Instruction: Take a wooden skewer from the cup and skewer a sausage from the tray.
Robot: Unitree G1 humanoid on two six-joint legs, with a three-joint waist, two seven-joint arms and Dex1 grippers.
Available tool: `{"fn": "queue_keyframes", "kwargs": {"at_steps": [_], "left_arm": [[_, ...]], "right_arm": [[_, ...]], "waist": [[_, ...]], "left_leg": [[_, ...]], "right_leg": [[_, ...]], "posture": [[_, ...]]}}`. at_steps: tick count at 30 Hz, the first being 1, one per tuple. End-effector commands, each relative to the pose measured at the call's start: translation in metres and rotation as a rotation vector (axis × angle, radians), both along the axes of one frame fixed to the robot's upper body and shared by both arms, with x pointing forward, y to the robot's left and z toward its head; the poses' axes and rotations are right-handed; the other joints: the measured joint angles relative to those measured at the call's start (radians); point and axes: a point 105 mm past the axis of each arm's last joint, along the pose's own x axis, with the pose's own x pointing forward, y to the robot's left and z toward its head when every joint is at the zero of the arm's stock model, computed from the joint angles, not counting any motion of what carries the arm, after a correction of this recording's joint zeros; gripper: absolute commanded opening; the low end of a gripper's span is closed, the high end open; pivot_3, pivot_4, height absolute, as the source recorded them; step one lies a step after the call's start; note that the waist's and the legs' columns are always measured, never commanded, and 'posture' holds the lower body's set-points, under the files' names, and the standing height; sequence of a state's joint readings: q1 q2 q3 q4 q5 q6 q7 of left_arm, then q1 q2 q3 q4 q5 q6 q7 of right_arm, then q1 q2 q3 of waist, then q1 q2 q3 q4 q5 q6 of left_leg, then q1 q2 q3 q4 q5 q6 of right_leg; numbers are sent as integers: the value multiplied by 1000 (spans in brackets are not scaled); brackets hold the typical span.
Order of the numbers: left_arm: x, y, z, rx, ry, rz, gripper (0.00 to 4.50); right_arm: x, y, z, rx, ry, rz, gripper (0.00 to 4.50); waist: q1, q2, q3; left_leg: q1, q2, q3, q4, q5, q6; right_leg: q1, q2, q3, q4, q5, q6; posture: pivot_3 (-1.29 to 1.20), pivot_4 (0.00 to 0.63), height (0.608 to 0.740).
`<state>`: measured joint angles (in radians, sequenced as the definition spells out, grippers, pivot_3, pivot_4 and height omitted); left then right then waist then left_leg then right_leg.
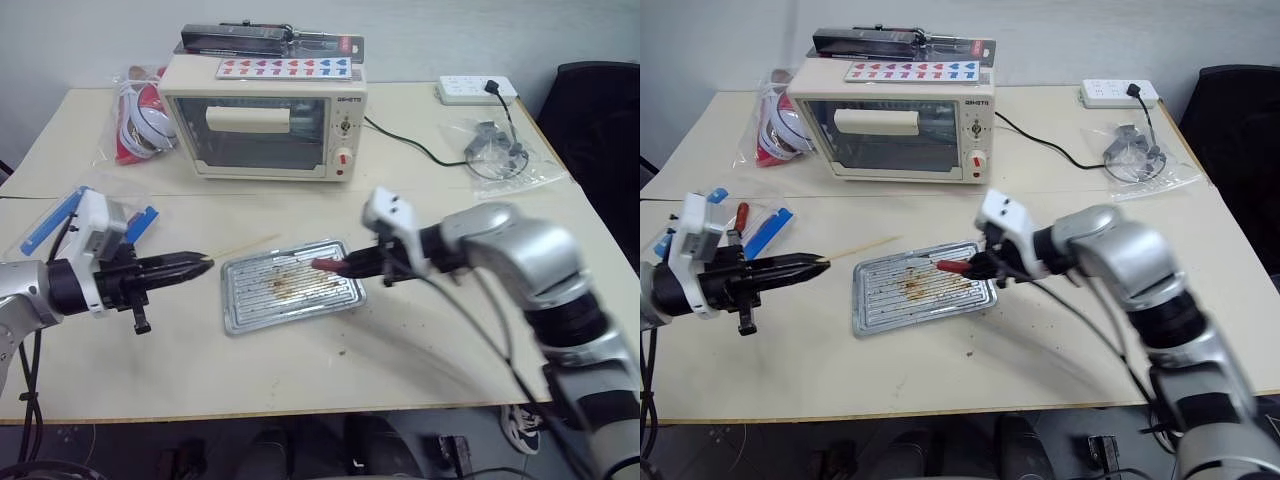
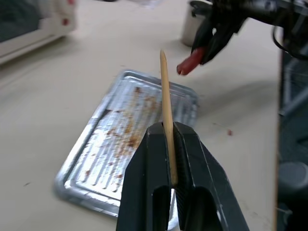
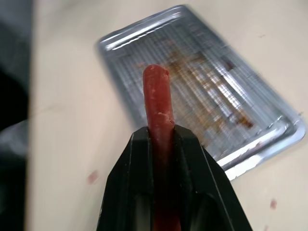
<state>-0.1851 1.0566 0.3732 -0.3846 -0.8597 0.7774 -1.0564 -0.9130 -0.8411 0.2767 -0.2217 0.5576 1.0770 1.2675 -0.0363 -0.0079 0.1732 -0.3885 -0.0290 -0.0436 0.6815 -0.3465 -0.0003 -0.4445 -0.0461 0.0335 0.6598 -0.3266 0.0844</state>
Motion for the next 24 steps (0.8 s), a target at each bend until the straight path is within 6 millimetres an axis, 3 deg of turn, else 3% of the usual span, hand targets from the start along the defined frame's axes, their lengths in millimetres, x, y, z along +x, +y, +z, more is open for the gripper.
{"fn": "queue_keyframes", "kwargs": {"at_steps": [1,8,24], "left_arm": [[-9,-14,9,11,1,-134,0],[-11,-31,14,26,-5,-264,0],[0,-27,26,66,-52,-288,0]], "right_arm": [[-26,-5,31,53,36,139,306],[-35,-10,38,61,52,149,306],[-31,-10,30,56,35,118,306]], "waist": [[-1,0,0],[9,0,0],[9,0,0]], "left_leg": [[0,0,1,0,0,0],[0,0,1,2,0,0],[0,0,0,2,0,0]], "right_leg": [[0,0,0,0,0,0],[0,0,0,1,0,0],[0,0,0,2,0,0]], "posture": [[0,150,740],[0,150,740],[0,150,740]]}}
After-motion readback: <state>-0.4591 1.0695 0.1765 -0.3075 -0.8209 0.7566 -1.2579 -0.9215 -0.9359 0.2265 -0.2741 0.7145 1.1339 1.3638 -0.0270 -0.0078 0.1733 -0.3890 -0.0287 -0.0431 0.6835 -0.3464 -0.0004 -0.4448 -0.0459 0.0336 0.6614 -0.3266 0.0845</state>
